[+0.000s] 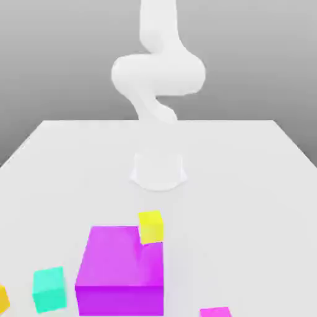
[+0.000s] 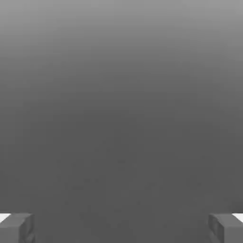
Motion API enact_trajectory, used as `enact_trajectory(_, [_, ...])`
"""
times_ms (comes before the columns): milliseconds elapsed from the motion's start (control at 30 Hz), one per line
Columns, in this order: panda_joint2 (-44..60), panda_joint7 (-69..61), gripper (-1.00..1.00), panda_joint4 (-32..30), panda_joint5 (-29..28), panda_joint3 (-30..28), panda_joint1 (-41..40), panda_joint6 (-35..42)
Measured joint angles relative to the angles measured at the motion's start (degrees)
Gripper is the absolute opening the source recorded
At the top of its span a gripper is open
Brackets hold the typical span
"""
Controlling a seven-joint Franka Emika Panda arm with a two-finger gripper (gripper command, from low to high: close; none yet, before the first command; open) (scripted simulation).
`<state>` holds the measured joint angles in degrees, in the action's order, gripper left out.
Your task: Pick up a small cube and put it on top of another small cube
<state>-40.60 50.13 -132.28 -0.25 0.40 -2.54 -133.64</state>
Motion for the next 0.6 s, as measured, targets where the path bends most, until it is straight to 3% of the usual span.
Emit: enact_trajectory(600, [37.8,31.2,0.00,-3.6,-2.1,-1.3,-14.6,-13.3])
